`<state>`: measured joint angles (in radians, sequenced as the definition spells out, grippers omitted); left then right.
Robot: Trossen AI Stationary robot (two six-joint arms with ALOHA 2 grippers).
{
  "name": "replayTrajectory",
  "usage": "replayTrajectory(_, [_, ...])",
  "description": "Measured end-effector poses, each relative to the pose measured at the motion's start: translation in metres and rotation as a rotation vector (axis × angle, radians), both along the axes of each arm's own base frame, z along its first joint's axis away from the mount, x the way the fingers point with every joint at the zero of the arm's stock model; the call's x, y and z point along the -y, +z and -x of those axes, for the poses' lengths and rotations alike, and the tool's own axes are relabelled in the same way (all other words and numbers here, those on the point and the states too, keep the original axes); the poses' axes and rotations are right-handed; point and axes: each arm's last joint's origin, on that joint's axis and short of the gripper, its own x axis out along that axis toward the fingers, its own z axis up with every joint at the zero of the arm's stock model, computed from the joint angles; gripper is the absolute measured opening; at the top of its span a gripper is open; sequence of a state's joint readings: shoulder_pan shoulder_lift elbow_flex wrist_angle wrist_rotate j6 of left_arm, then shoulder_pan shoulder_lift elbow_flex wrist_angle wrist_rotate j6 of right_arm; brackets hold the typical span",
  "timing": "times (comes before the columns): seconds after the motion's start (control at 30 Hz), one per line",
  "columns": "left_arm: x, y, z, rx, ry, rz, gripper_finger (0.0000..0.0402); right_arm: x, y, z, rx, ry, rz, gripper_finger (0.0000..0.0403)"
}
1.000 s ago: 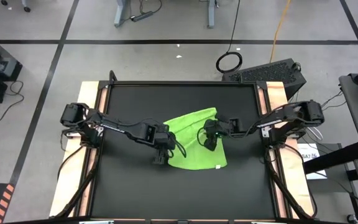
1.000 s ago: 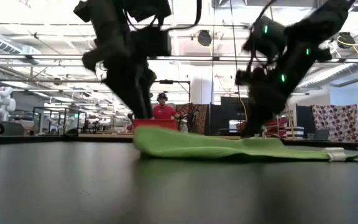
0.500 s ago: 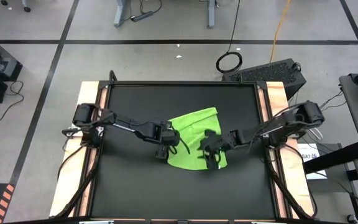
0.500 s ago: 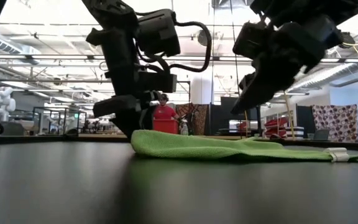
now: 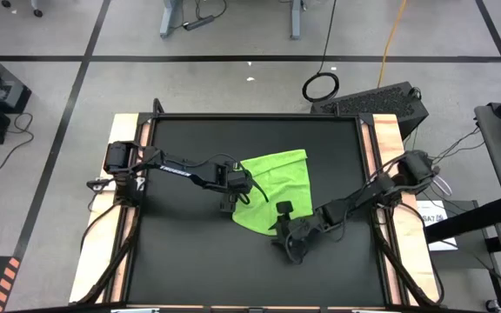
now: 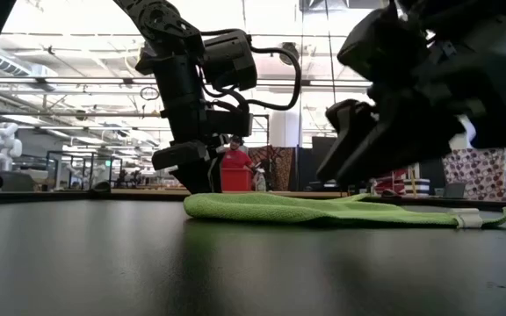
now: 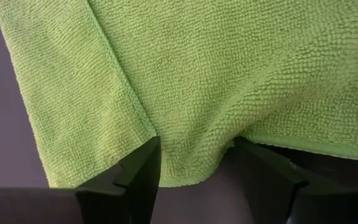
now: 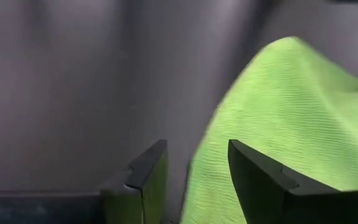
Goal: Roll towel into tight, uniform cylinder
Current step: Fold the green towel
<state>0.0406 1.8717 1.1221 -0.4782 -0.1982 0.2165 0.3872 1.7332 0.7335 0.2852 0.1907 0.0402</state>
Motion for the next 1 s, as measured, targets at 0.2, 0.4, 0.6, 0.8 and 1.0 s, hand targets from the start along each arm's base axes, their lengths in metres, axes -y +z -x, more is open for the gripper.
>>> replayTrajectory(0.2, [0.000,0.000,0.000,-0.004,-0.001,0.004,0.0205,-0.010,-0.018,-0.015,-0.043,-0.019,0.186,0.0149])
replayTrajectory(0.4, [-0.002,-0.001,0.004,-0.039,0.005,0.006,0.0205,-0.015,-0.020,-0.027,-0.064,-0.030,0.305,0.0118])
replayTrajectory(0.6, [-0.005,-0.001,0.007,-0.068,0.019,-0.010,0.0205,-0.012,-0.018,-0.031,-0.058,-0.069,0.329,0.0035])
replayTrajectory(0.8, [-0.005,-0.001,0.007,-0.075,0.026,-0.035,0.0205,-0.003,-0.011,-0.039,-0.036,-0.153,0.296,0.0006])
replayTrajectory(1.0, [-0.003,0.007,0.020,-0.157,0.057,-0.167,0.0205,0.011,0.004,-0.041,-0.037,-0.244,0.129,0.0002])
